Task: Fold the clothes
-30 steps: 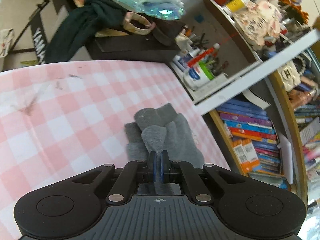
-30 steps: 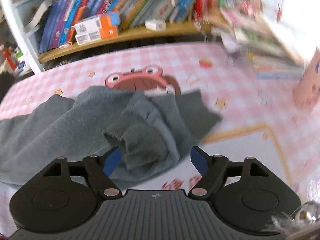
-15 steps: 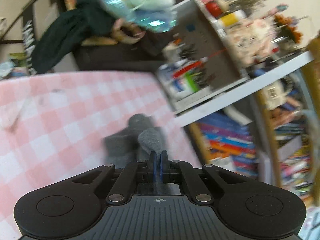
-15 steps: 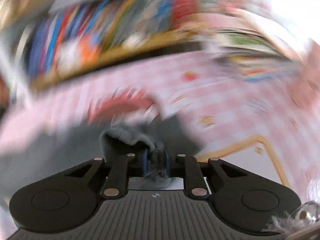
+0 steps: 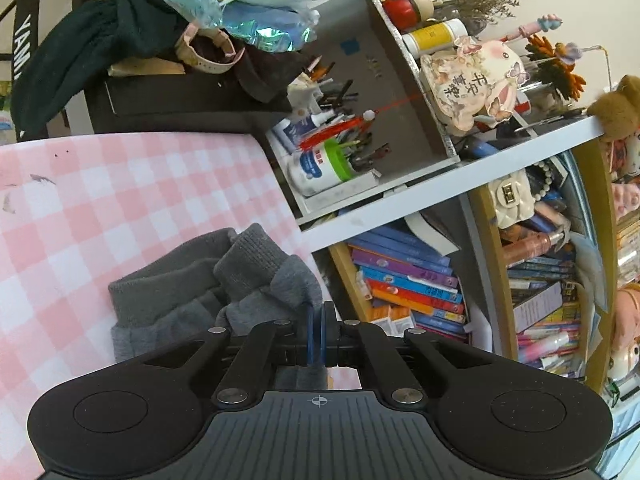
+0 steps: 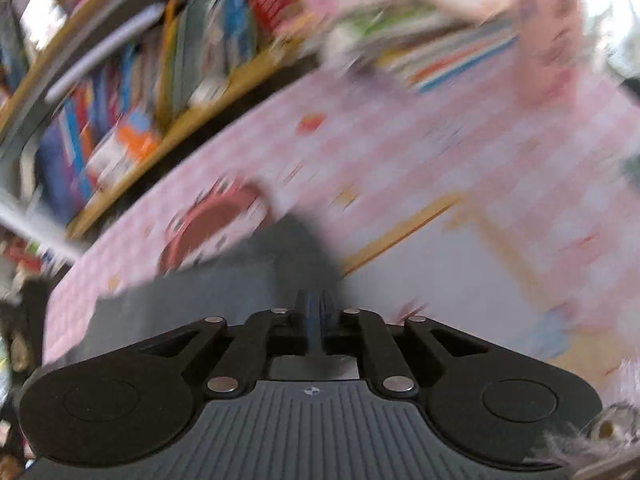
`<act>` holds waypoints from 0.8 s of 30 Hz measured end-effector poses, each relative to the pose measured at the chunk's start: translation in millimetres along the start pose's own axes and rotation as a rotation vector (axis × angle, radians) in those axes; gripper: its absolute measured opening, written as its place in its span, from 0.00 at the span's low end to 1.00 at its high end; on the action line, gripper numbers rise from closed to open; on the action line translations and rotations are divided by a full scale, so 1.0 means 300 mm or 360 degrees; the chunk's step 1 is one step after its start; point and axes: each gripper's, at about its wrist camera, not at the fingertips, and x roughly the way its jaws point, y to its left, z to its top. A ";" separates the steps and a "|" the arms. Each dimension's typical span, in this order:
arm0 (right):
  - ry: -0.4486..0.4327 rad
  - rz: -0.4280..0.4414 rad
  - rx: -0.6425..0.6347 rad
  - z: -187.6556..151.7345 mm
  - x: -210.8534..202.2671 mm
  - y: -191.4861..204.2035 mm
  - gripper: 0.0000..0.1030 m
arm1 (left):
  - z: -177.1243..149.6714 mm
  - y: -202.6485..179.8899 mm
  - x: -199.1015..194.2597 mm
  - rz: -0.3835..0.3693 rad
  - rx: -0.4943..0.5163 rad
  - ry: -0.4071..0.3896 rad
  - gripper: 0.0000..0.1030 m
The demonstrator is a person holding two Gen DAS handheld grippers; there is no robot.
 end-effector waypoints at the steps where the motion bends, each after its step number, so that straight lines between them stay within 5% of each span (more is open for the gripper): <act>1: 0.0059 0.0030 0.0029 -0.021 0.032 0.012 0.24 | 0.001 -0.001 -0.002 0.0011 0.0006 0.0000 0.02; 3: 0.0147 0.0031 0.0092 -0.058 0.075 0.024 0.41 | 0.005 -0.001 -0.010 0.0031 0.0022 0.0000 0.02; 7: 0.0228 -0.0070 0.0308 -0.107 0.119 -0.029 0.41 | 0.005 0.019 -0.028 0.0066 0.0014 -0.0005 0.02; 12: 0.0246 -0.0009 0.0508 -0.143 0.157 -0.083 0.40 | 0.000 0.040 -0.025 0.0074 -0.0024 -0.0004 0.02; 14: 0.0227 0.0010 0.0547 -0.142 0.166 -0.087 0.32 | -0.001 0.048 -0.023 0.0077 -0.0041 -0.0002 0.02; 15: 0.0222 0.0021 0.0564 -0.139 0.166 -0.090 0.13 | 0.000 0.054 -0.026 0.0085 -0.0061 -0.0002 0.02; 19: 0.0156 0.0187 0.0612 -0.105 0.106 -0.109 0.09 | 0.012 0.052 -0.058 0.0066 -0.0081 -0.0003 0.01; 24: -0.0072 0.0432 0.0644 0.018 0.002 -0.095 0.08 | 0.041 -0.017 -0.003 -0.0145 -0.0070 0.0003 0.01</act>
